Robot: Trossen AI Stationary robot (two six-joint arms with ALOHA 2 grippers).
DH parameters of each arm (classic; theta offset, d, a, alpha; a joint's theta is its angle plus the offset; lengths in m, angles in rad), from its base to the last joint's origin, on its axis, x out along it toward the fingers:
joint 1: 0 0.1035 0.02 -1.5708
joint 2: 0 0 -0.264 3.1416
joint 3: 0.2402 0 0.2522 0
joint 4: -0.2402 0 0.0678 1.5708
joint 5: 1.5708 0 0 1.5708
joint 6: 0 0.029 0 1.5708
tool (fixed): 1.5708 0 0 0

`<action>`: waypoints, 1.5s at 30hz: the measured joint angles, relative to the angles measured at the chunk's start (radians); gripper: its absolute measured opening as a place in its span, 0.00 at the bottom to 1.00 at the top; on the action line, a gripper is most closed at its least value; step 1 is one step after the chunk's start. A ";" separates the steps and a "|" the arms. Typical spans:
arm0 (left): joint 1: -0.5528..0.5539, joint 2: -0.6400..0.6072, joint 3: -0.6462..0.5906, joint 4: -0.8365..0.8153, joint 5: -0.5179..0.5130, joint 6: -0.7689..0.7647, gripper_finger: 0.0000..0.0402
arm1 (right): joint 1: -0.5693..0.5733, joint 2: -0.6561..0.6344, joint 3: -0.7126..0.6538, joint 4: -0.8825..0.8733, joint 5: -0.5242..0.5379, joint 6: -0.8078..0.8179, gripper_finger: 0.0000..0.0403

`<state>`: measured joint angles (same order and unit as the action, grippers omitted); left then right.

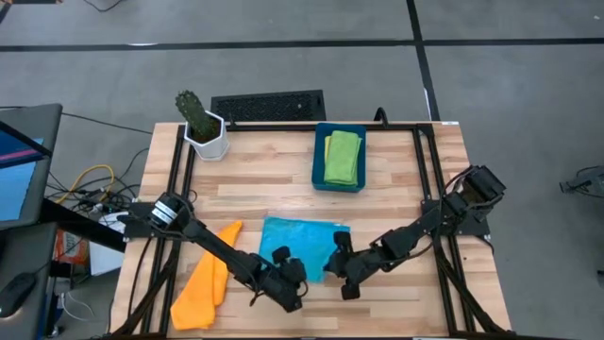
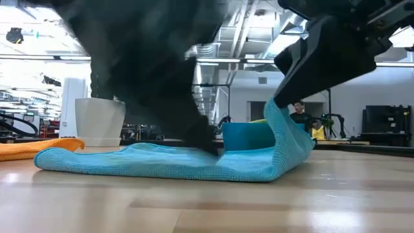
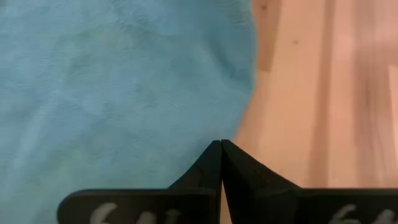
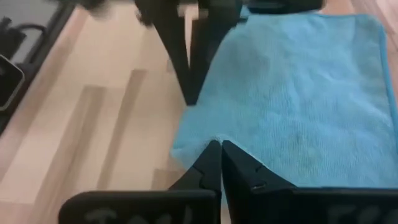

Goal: Fold microfiber towels
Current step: Fold the blue towel

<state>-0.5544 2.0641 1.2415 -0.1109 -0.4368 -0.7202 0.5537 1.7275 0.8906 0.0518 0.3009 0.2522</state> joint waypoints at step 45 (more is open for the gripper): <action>-0.020 -0.006 0.172 -0.314 0.044 0.032 0.00 | -0.051 0.242 0.210 0.093 -0.172 -0.148 0.06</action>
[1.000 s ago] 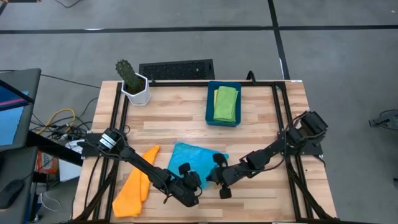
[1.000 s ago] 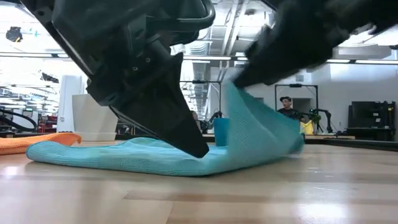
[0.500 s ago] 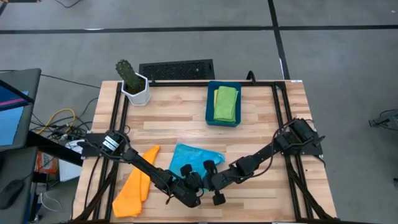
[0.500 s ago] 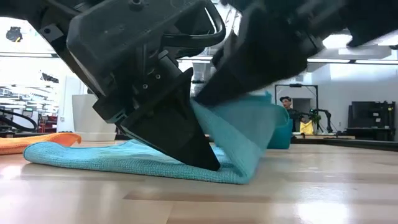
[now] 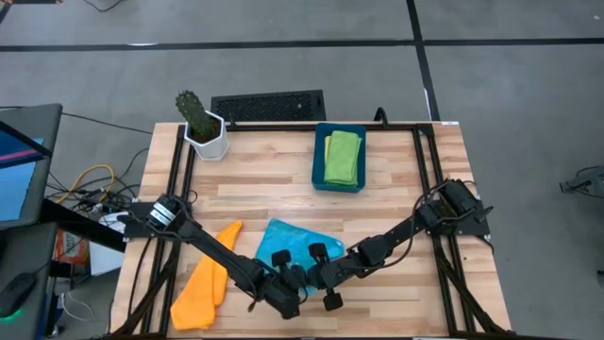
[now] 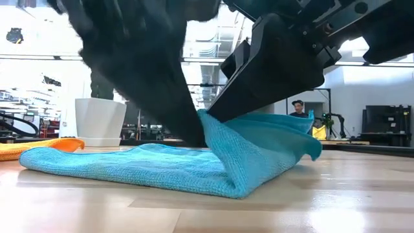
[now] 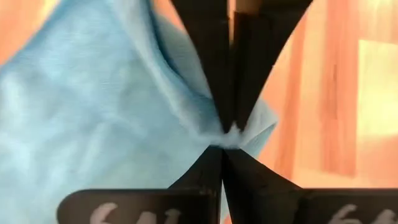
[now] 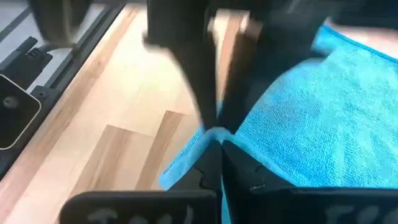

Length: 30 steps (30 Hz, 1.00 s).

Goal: Fold microfiber towels
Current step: Fold the blue towel

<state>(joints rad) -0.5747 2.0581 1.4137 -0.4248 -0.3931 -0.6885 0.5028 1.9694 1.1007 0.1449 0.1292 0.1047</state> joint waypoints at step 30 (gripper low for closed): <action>-0.062 -0.012 -0.153 0.078 -0.077 -0.136 0.00 | -0.016 0.062 0.008 0.132 -0.063 -0.027 0.05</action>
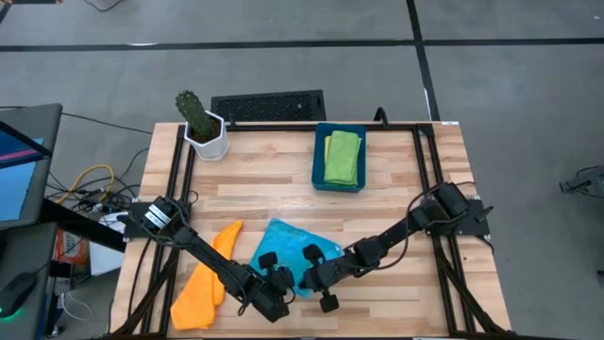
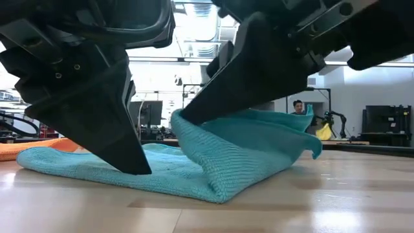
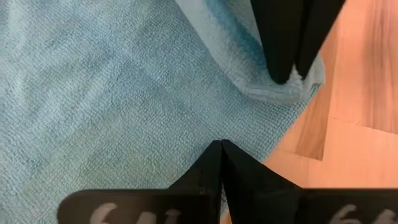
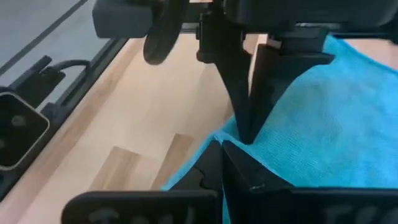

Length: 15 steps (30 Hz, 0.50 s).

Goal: Fold microfiber towels
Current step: Fold the blue towel

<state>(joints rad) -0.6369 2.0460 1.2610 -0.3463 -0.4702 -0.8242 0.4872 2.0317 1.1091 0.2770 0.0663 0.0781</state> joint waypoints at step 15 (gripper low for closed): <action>0.002 0.000 -0.001 0.002 -0.010 -0.001 0.00 | -0.012 0.001 0.002 0.053 -0.039 -0.035 0.06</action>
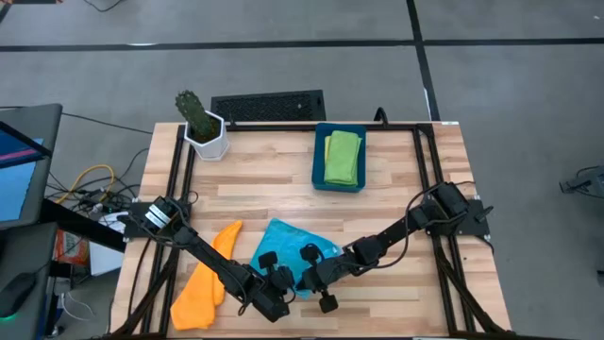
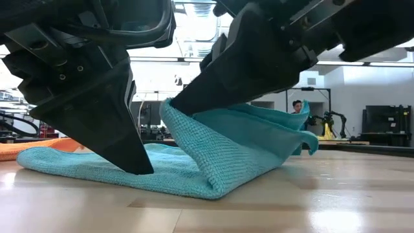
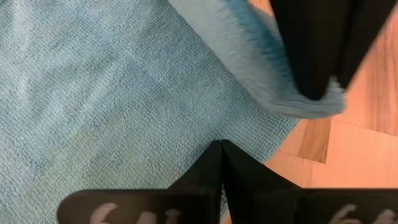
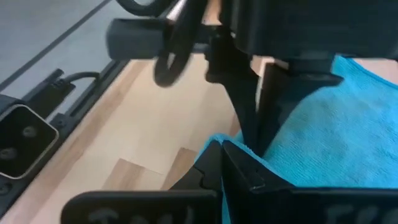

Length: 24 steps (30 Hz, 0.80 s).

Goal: Fold microfiber towels
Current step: Fold the blue towel

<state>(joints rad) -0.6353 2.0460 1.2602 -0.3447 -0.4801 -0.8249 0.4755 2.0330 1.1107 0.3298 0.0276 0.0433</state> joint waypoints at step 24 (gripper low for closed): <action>0.000 0.000 0.000 -0.004 -0.002 0.008 0.00 | -0.023 0.082 0.042 0.015 -0.026 0.030 0.07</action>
<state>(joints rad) -0.6350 2.0464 1.2602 -0.3485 -0.4818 -0.8169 0.4525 2.1147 1.1531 0.3447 0.0020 0.0732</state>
